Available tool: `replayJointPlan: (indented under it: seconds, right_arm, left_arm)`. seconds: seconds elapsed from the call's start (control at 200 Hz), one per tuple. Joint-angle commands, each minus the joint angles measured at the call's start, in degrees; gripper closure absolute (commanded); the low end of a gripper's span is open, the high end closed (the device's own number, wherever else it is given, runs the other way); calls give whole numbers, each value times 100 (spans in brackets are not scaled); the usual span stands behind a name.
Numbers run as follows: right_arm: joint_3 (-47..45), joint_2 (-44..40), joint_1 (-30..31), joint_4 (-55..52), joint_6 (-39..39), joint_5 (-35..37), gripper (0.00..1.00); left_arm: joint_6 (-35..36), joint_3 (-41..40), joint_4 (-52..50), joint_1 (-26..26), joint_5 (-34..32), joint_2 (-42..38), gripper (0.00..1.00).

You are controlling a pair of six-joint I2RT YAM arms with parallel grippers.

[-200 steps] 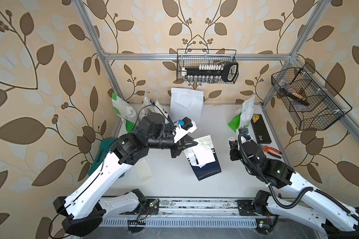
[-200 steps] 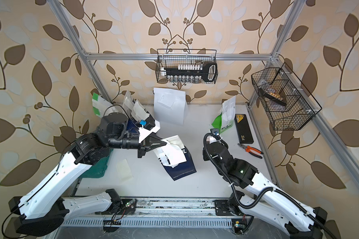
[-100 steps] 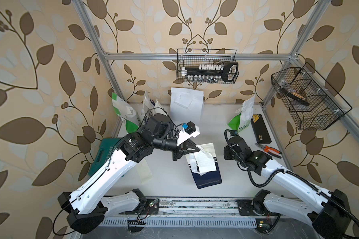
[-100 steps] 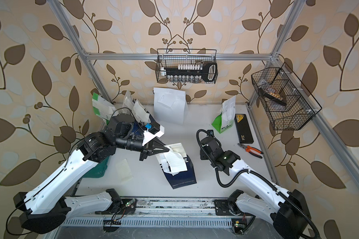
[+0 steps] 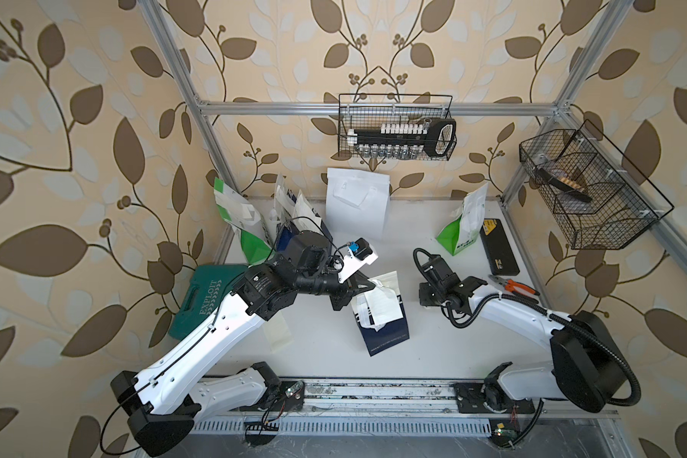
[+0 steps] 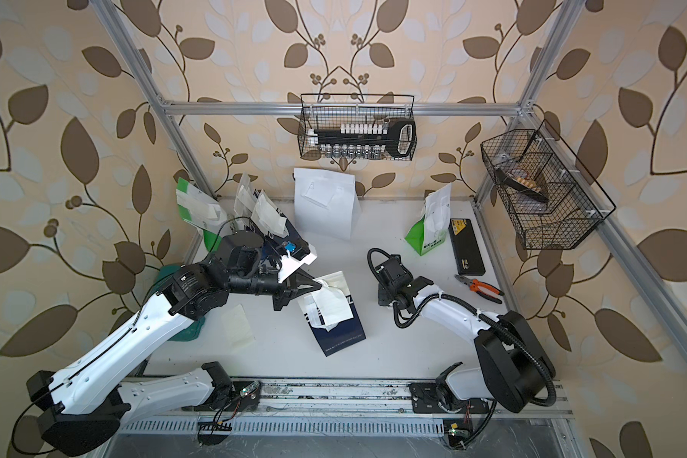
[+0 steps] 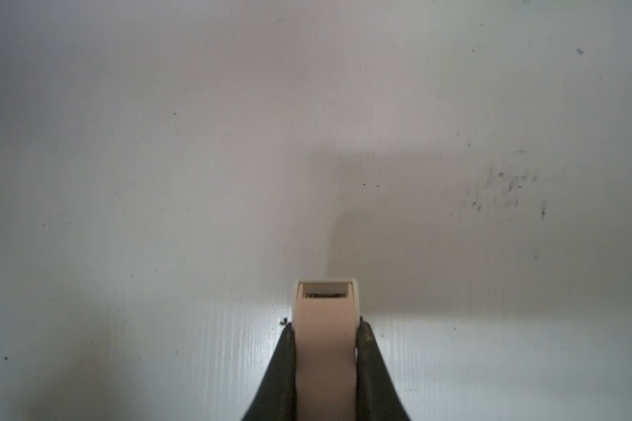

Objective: Staple the receipts to the bags
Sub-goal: Place the stapler at the center of the board, then adjust the takeout bag.

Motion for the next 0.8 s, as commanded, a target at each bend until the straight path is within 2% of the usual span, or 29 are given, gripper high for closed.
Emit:
replayJointPlan:
  seconds: [0.0,0.14,0.395,0.51,0.605,0.665,0.71,0.795]
  right_arm:
    - [56,132,-43,156,56,-116,88]
    - [57,192,-54,182,33,-174,74]
    - [199,129,-58,98,-85,-214,49]
    - [404,-320,-67,-151,-228,-82,43]
    - [442,-1178,-60,-237,-433,-12,41]
    - [251,-1994,-59,160,-782,-435,41]
    - [87,-2594,-54,620,-1152,-1141,41]
    - [-74,-3351,-54,1240,-1338,-2362,28]
  left_arm:
    - [-531,30,196,29,-1123,68,100]
    - [-653,27,180,32,-1248,97,100]
    - [-595,146,66,34,-989,101,100]
    - [-547,166,-6,30,-947,111,100]
    - [-512,166,-32,32,-861,80,100]
    - [-487,158,-28,39,-682,59,100]
    - [-452,136,-7,37,-471,41,100]
    - [-348,120,-12,38,42,53,100]
